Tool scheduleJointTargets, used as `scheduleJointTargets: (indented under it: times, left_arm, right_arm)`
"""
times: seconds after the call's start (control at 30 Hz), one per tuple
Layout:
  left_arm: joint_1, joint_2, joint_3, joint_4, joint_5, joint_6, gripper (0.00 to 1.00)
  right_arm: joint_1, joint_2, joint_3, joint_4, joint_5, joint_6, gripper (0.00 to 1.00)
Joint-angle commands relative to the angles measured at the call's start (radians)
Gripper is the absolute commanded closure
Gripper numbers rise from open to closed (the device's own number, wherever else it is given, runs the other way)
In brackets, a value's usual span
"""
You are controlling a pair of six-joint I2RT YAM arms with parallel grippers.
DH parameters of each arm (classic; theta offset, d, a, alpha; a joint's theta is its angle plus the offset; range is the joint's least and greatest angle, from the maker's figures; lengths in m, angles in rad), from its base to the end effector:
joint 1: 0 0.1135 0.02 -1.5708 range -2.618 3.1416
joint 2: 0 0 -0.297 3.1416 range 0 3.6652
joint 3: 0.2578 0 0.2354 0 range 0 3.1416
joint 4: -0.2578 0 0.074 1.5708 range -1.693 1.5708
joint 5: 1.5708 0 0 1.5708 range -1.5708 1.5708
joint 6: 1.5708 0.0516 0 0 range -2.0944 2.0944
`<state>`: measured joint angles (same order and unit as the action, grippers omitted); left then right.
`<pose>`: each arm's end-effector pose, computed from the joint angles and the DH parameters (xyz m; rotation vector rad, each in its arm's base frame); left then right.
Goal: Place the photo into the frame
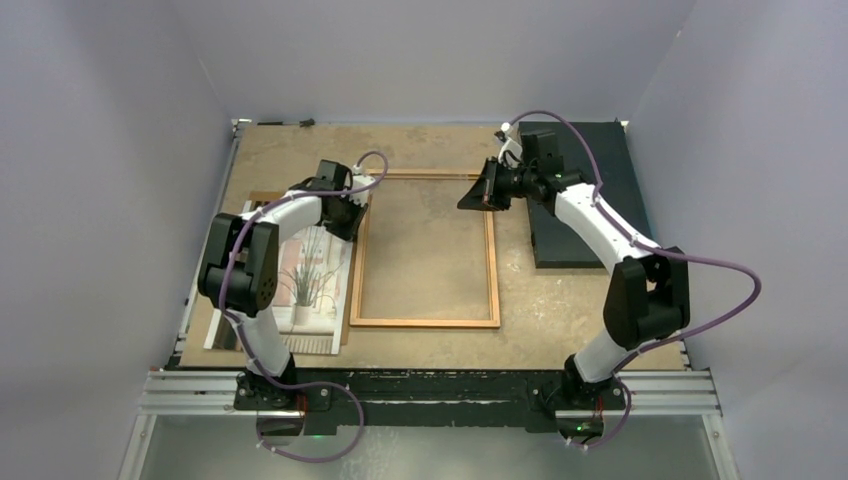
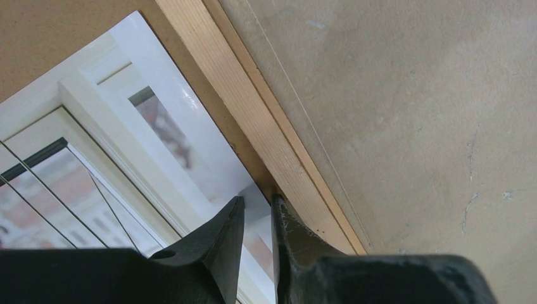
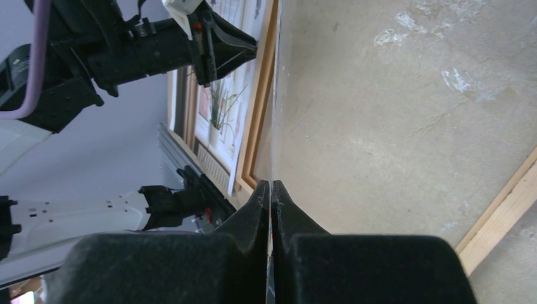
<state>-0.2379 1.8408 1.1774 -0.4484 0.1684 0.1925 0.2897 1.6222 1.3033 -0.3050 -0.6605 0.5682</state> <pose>0.3584 -0.0958 0.1949 0.6232 2.6039 -0.2401 0.3392 0.1341 0.3287 -0.0796 2.2996 1.1894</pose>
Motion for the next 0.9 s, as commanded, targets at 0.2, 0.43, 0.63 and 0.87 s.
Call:
scheduleJointTargets:
  times: [0.2,0.43,0.63,0.87]
  left_arm:
    - [-0.001,-0.033,-0.064,-0.011,0.063,-0.025,0.89]
    - [0.034,-0.045,-0.046,-0.027,0.095,-0.027,1.00]
    - [0.058,-0.059,-0.054,-0.030,0.109,-0.032,1.00]
    - [0.060,-0.071,-0.073,-0.015,0.108,-0.038,1.00]
  right_arm:
    - [0.006,-0.077,-0.031,0.127,-0.117,0.147,1.00]
    - [0.005,-0.116,-0.030,0.145,-0.133,0.187,1.00]
    - [0.006,-0.129,-0.053,0.158,-0.129,0.202,1.00]
    - [0.006,-0.145,-0.100,0.259,-0.172,0.274,1.00]
